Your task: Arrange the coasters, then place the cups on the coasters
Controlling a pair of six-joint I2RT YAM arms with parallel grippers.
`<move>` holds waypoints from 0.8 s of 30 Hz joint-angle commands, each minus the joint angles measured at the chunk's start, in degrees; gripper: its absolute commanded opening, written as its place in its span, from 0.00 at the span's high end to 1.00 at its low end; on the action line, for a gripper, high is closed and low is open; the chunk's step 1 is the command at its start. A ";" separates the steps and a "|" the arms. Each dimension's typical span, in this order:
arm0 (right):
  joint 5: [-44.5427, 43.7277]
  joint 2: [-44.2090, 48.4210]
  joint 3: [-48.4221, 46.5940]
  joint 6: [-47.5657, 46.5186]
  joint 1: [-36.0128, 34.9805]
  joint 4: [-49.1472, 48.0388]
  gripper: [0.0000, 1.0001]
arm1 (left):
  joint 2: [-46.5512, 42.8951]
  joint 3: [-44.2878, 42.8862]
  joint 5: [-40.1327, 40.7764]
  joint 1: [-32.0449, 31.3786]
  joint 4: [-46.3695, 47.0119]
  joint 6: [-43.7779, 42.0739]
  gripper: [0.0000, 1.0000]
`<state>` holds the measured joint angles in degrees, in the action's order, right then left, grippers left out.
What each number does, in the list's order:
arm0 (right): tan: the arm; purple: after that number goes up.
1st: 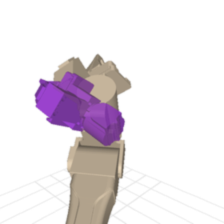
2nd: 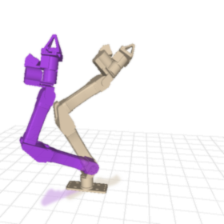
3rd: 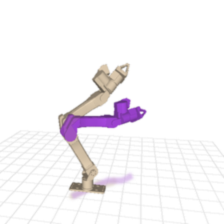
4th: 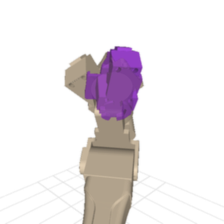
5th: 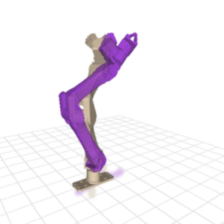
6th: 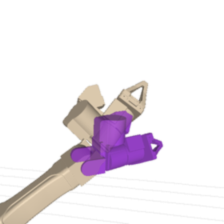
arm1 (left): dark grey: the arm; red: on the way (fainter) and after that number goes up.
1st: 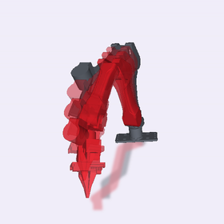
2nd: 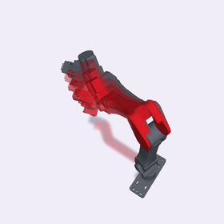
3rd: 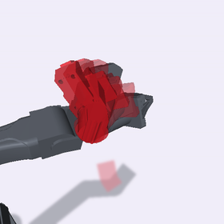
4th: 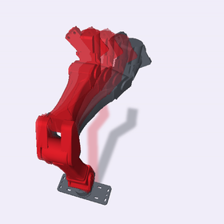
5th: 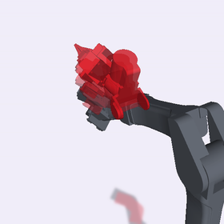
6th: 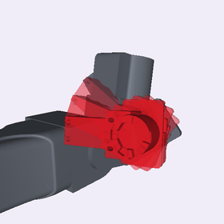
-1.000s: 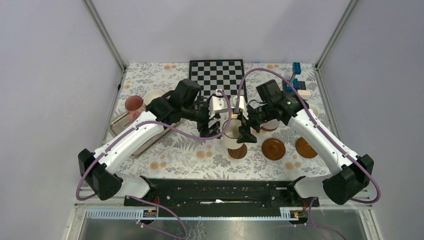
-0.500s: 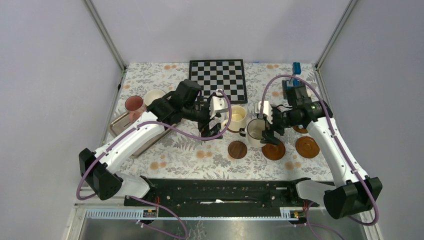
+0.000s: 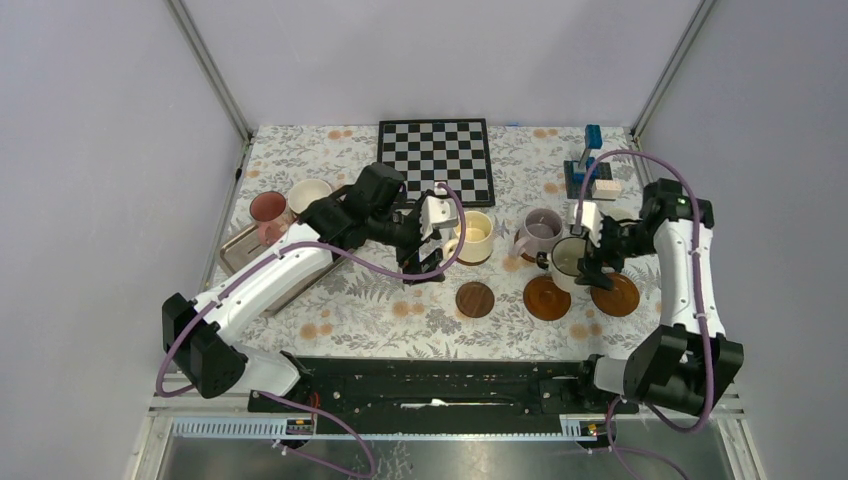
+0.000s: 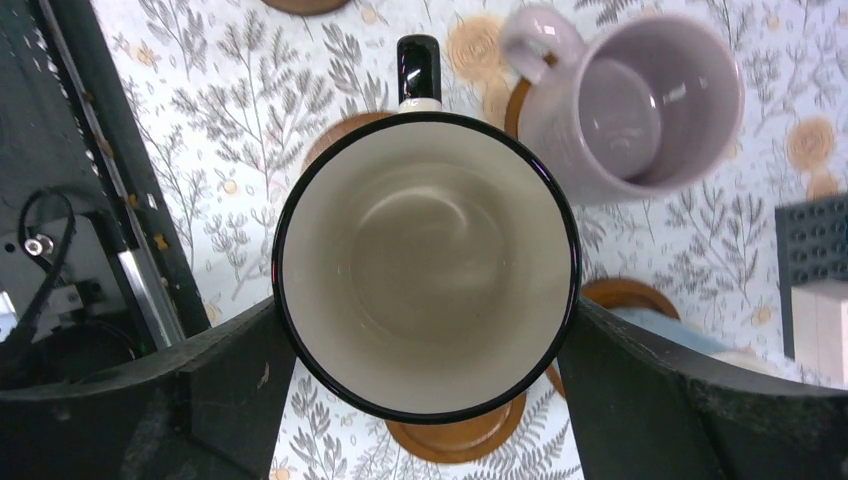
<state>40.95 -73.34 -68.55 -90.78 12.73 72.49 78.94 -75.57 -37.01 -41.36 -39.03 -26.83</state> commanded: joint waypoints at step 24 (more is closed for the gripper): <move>0.72 -13.06 -0.53 -38.21 32.48 11.26 0.36 | 2.60 -0.78 0.04 -0.21 1.86 3.40 0.01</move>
<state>39.46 -85.03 -67.57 -117.71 43.59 81.36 81.23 -74.41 -36.99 -41.36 -38.89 -23.94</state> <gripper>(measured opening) 0.938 0.989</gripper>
